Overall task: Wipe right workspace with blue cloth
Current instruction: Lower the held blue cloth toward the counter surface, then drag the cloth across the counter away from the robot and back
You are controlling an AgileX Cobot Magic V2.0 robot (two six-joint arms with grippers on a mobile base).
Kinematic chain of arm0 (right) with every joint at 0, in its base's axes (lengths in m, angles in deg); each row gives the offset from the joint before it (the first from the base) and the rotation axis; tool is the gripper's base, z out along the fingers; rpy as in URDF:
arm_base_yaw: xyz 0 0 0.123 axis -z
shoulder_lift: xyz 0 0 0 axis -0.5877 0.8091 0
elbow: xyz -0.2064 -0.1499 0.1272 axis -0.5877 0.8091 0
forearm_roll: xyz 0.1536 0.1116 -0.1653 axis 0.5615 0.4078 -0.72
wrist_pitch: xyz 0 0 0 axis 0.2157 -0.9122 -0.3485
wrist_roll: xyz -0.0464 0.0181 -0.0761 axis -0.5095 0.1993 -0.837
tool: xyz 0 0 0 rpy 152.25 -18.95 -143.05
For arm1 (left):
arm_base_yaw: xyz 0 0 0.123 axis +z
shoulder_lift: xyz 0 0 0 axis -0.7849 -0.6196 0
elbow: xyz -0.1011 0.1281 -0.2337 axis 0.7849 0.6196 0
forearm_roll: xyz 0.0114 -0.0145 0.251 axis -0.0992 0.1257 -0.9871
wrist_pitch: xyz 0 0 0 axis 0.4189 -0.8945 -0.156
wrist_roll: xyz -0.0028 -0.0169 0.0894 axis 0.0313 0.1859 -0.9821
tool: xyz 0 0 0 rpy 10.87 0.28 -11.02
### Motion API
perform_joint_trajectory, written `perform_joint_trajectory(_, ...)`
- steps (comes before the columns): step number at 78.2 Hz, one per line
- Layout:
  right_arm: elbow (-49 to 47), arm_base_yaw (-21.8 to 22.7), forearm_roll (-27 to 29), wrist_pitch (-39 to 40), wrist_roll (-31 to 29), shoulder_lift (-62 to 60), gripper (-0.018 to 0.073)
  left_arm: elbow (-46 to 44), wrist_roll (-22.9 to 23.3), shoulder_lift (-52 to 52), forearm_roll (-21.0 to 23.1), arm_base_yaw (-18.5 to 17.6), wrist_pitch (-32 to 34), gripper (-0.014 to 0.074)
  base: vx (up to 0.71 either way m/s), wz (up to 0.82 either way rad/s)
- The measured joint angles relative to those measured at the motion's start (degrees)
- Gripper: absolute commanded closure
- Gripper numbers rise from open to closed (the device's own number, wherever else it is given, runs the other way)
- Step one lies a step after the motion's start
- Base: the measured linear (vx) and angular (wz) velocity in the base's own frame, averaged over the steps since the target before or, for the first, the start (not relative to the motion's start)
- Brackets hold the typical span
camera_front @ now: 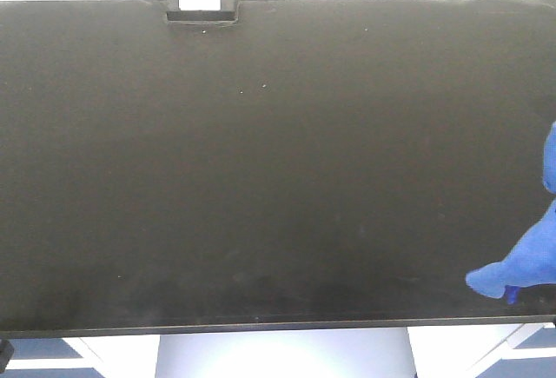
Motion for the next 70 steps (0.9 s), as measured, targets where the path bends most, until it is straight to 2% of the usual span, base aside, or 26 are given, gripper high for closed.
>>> perform_joint_trajectory(10, -1.49, 0.0, -0.01, -2.64, 1.12, 8.08, 0.0564, 0.0, 0.0, 0.0, 0.0, 0.0, 0.0, 0.0603, 0.0, 0.0)
perform_joint_trajectory(20, -5.34, 0.0, -0.01, -4.51, 1.88, 22.05, 0.0564, 0.0, 0.0, 0.0, 0.0, 0.0, 0.0, 0.0603, 0.0, 0.0)
perform_joint_trajectory(56, -28.84, 0.0, -0.07, -4.75, 0.5, 74.81, 0.0563, 0.0, 0.0, 0.0, 0.0, 0.0, 0.0, 0.0603, 0.0, 0.0)
perform_joint_trajectory(70, -34.14, 0.0, -0.02, -4.75, 0.01, 85.57, 0.0563, 0.0, 0.0, 0.0, 0.0, 0.0, 0.0, 0.0603, 0.0, 0.0)
